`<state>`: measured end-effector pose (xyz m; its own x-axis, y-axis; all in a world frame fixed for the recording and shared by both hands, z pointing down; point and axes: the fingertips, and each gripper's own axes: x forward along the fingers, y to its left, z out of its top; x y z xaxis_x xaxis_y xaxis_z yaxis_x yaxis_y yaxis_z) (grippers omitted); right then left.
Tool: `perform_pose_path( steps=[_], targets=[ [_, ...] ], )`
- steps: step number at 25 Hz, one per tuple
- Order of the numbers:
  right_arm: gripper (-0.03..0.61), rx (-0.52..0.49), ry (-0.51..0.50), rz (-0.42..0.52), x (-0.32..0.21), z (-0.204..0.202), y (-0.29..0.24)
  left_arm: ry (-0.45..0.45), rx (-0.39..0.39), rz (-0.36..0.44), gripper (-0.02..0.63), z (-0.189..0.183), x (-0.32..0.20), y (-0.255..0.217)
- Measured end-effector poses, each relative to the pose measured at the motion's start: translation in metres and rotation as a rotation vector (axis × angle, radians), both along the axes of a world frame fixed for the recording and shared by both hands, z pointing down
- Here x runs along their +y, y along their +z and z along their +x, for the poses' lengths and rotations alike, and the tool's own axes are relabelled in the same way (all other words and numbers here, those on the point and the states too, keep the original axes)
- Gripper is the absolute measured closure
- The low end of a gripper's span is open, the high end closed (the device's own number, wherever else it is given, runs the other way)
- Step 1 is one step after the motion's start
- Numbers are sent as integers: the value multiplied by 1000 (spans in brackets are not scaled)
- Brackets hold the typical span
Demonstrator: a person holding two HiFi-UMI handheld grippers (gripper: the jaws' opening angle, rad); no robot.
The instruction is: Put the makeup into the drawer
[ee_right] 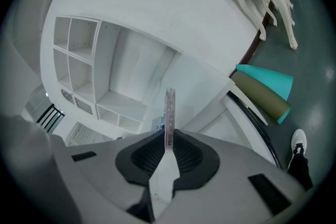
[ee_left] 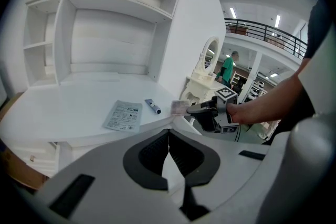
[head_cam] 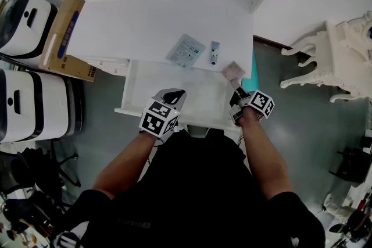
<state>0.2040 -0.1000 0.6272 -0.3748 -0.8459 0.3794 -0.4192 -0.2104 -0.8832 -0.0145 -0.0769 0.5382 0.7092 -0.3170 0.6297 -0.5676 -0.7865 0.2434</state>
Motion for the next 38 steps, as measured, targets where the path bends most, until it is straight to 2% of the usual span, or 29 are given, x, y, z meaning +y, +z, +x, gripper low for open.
perform_pose_path(
  steps=[3, 7, 11, 15, 27, 32, 38],
  targets=[
    [517, 18, -81, 22, 11, -12, -8, -2, -1, -1, 603, -2, 1, 2],
    [517, 89, -250, 30, 26, -37, -7, -7, -6, -5, 603, -6, 0, 6],
    [517, 130, -385, -17, 36, -60, 9, -26, -14, -14, 603, -12, 0, 11],
    [517, 166, -473, -82, 35, -80, 33, -62, -22, -30, 603, -19, -1, 18],
    [517, 109, -517, -347, 31, -100, 120, -111, -67, -56, 603, -41, 3, 24],
    [517, 54, -498, -371, 28, -99, 134, -121, -77, -68, 603, -44, 2, 28],
    [511, 115, -485, -417, 25, -91, 149, -131, -74, -71, 603, -42, -3, 28]
  ],
)
